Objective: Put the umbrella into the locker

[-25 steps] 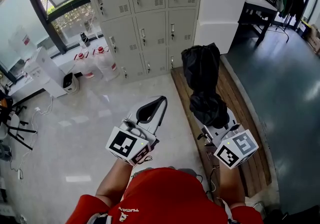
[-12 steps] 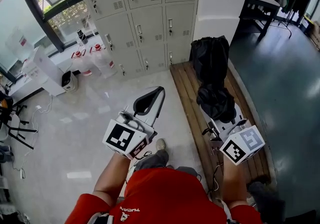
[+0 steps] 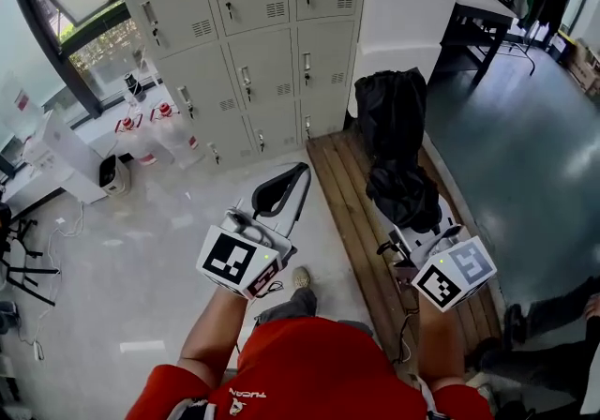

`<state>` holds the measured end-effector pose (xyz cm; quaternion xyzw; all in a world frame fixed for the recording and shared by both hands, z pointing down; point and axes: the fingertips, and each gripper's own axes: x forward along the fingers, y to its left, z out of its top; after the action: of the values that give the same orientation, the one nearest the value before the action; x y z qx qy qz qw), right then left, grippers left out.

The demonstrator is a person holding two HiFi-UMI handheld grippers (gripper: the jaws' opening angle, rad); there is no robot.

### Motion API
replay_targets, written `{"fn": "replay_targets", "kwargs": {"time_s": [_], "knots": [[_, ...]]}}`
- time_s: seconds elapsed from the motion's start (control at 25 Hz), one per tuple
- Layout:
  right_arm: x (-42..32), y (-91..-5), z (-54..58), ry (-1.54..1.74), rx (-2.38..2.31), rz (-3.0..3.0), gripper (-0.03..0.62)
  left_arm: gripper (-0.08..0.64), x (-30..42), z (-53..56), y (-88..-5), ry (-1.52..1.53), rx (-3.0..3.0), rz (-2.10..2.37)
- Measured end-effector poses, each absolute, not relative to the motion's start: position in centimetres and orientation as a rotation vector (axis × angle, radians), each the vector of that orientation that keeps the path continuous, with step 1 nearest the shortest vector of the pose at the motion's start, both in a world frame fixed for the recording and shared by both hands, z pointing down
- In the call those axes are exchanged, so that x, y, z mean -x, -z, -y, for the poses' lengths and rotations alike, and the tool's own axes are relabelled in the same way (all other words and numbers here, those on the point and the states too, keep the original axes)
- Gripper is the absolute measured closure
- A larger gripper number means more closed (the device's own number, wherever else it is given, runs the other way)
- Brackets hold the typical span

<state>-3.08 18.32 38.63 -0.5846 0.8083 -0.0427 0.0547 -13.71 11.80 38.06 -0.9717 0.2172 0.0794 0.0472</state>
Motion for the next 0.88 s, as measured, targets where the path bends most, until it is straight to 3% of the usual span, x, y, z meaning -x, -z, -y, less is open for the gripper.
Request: {"fn": "replay_targets", "kwargs": {"time_s": [0.88], "knots": [[-3.7, -36.7, 2.3, 0.108, 1.808, -2.385, 0.373, 0.555, 6.4, 10.7, -35.6, -0.238, 2.956, -0.572]]}}
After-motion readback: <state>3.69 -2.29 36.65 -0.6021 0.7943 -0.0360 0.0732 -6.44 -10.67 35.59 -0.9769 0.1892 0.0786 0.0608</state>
